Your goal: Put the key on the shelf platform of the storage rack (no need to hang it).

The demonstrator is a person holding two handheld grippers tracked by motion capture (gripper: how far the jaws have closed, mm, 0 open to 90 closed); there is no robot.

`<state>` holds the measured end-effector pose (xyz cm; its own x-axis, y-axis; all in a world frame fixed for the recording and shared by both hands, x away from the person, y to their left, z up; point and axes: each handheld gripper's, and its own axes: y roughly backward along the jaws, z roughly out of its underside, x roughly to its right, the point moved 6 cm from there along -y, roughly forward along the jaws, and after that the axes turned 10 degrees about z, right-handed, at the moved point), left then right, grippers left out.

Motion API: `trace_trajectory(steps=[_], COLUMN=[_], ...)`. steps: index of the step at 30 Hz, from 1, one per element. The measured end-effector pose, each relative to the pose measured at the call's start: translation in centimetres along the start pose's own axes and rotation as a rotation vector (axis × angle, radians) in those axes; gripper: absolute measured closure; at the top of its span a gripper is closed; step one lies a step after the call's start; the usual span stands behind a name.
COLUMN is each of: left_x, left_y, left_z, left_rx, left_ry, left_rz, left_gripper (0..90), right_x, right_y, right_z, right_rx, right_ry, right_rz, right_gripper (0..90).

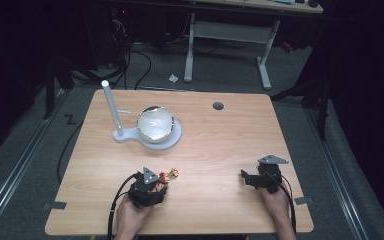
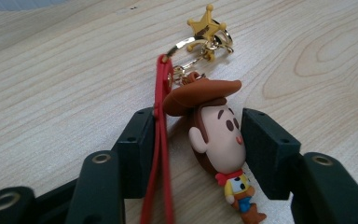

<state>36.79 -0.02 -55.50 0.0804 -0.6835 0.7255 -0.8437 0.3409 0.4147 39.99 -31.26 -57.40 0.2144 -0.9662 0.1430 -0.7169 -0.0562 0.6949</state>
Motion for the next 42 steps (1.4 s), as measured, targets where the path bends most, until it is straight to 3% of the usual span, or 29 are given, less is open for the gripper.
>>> trace_trajectory(steps=[2,6,12,15,23,29,35,42], left_x=[-0.1,0.0,0.0,0.5,1.3,2.1,2.3,2.7], left_y=[0.1,0.1,0.2,0.5,0.9,1.5,1.7,1.8], left_z=[-0.1,-0.2,-0.1,-0.5,-1.4,-2.5,-3.2,-4.6], left_rx=[-0.001,-0.012,-0.020,-0.024,-0.020,-0.016,-0.015,0.035], left_ry=[-0.007,0.025,0.013,0.038,0.045,0.078,0.074,0.089], left_rz=[0.002,-0.001,0.008,0.022,0.048,0.069,0.081,0.080], left_gripper=[58.4,61.1,62.3,62.5,62.6,62.7,62.7,62.7], right_x=[0.0,0.0,0.0,0.0,0.0,0.0,0.0,0.0], right_y=[0.0,0.0,0.0,0.0,0.0,0.0,0.0,0.0], right_z=[0.0,0.0,0.0,0.0,0.0,0.0,0.0,0.0], right_rx=[0.000,0.000,0.000,0.000,-0.001,0.000,0.000,-0.001], right_ry=[0.000,-0.001,0.000,0.000,-0.002,0.000,0.000,-0.002], right_rz=[0.000,0.000,0.000,-0.001,-0.001,-0.001,-0.001,-0.001], right_gripper=[15.1,15.1,15.0,15.1,15.0,15.1,15.1,15.1])
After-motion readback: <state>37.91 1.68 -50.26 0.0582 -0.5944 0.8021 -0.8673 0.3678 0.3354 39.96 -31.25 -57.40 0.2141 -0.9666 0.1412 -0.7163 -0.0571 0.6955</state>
